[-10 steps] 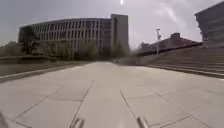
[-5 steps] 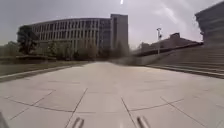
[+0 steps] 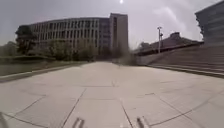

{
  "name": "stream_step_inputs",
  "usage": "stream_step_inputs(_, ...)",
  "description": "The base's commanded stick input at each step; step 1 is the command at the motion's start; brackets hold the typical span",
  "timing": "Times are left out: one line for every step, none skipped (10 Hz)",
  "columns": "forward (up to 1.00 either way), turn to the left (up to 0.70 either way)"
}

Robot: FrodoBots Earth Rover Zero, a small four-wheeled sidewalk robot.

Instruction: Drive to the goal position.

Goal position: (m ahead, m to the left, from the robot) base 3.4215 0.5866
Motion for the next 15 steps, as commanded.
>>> stream_step_inputs(0.7,0.0)
stream_step_inputs(0.7,0.0)
stream_step_inputs(0.7,0.0)
stream_step_inputs(0.7,0.0)
stream_step_inputs(0.7,0.0)
stream_step_inputs(0.7,0.0)
stream_step_inputs(0.7,0.0)
stream_step_inputs(0.7,0.0)
stream_step_inputs(0.7,0.0)
stream_step_inputs(0.7,0.0)
stream_step_inputs(0.7,0.0)
stream_step_inputs(0.7,0.0)
stream_step_inputs(0.7,0.0)
stream_step_inputs(0.7,0.0)
stream_step_inputs(0.7,0.0)
